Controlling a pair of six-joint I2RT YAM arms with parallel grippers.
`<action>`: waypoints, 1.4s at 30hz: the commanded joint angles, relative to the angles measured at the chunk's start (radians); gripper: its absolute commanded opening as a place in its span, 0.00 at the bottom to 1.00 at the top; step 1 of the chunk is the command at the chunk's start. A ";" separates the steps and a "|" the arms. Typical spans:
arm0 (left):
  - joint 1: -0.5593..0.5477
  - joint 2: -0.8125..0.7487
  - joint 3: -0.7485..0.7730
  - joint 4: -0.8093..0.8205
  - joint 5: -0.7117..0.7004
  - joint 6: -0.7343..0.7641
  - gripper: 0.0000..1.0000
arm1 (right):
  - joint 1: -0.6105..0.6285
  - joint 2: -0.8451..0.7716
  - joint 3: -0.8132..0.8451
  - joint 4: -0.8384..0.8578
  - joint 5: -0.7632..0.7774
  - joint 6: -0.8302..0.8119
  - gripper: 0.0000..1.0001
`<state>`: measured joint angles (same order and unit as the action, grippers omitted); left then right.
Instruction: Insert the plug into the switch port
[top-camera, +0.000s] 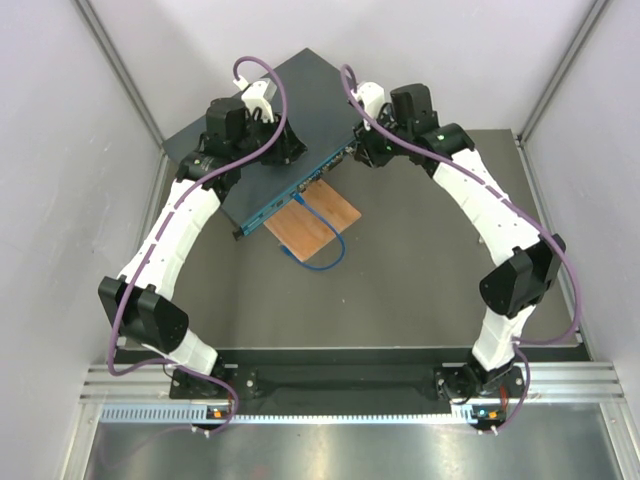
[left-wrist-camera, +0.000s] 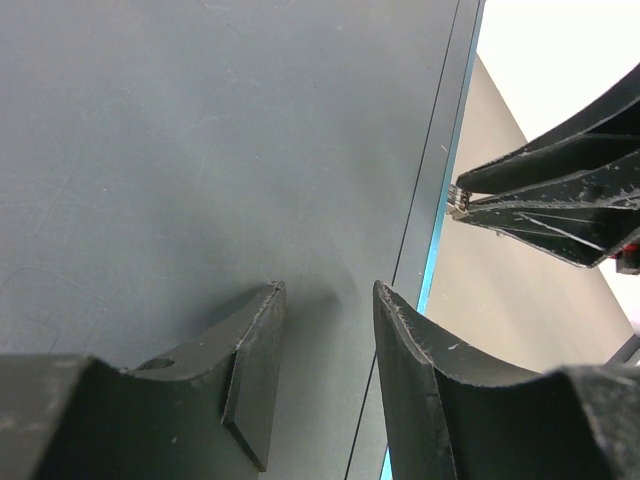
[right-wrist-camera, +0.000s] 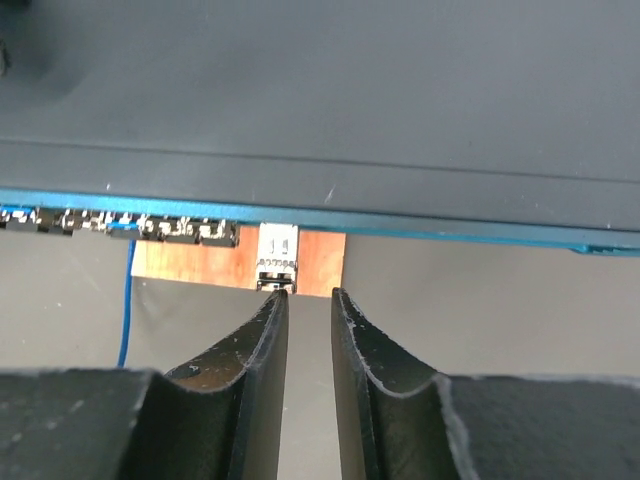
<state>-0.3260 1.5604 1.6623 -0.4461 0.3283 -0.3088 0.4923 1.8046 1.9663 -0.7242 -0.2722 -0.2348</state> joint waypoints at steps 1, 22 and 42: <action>0.005 0.013 0.002 0.004 0.003 0.007 0.46 | -0.003 0.010 0.055 0.074 -0.016 0.038 0.23; 0.008 0.020 -0.003 0.003 0.005 0.004 0.46 | 0.002 0.064 0.078 0.241 -0.036 0.186 0.19; 0.015 0.036 0.004 -0.002 0.009 0.007 0.46 | 0.006 0.096 0.123 0.310 -0.050 0.312 0.18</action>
<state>-0.3210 1.5650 1.6623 -0.4347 0.3359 -0.3092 0.4877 1.9236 2.0254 -0.6918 -0.3077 0.0673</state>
